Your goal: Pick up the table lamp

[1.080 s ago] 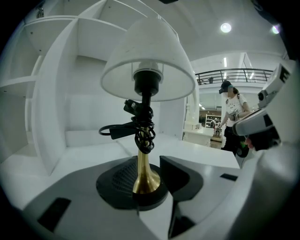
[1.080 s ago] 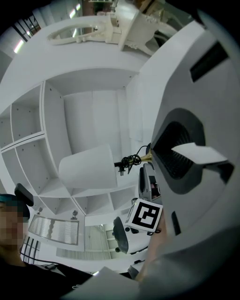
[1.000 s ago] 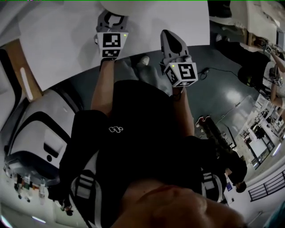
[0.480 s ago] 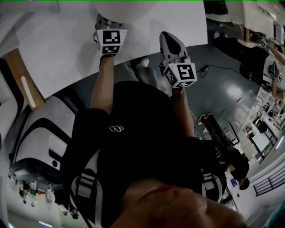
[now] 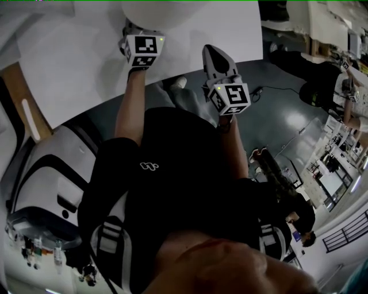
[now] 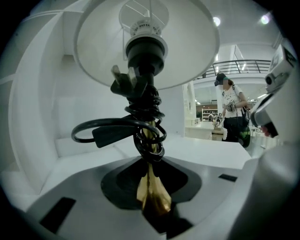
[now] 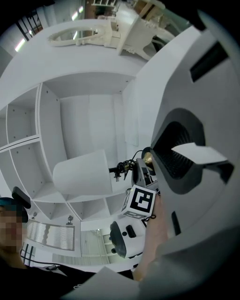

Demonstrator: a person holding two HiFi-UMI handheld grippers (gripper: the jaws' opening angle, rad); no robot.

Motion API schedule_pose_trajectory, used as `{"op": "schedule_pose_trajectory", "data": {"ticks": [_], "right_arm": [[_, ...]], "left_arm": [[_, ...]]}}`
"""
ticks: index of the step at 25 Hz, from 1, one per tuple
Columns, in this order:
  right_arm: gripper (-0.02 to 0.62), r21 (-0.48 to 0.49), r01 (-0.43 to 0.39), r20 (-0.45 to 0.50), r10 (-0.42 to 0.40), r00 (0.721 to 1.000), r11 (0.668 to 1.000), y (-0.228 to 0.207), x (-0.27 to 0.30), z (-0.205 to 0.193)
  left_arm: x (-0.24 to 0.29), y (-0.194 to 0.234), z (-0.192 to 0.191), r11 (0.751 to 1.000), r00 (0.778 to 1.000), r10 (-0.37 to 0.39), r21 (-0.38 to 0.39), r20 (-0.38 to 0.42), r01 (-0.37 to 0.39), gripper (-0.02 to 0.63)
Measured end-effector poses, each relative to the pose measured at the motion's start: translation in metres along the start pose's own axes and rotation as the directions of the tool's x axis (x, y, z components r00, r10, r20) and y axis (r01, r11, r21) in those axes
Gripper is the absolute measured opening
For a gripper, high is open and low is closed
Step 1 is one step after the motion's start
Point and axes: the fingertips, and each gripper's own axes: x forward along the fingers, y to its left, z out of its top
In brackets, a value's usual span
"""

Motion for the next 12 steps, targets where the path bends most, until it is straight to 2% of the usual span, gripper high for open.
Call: {"op": "schedule_pose_trajectory", "data": {"ticks": [7, 12], "right_arm": [[0.017, 0.006, -0.028, 0.003, 0.028, 1.0, 1.0, 0.003, -0.002, -0.003], [0.017, 0.0, -0.043, 0.018, 0.043, 0.999, 0.999, 0.005, -0.005, -0.001]], "left_arm": [[-0.008, -0.003, 0.0, 1.0, 0.998, -0.012, 0.02, -0.058, 0.013, 0.107], [-0.02, -0.003, 0.012, 1.0, 0.998, -0.008, 0.024, -0.065, 0.01, 0.106]]}}
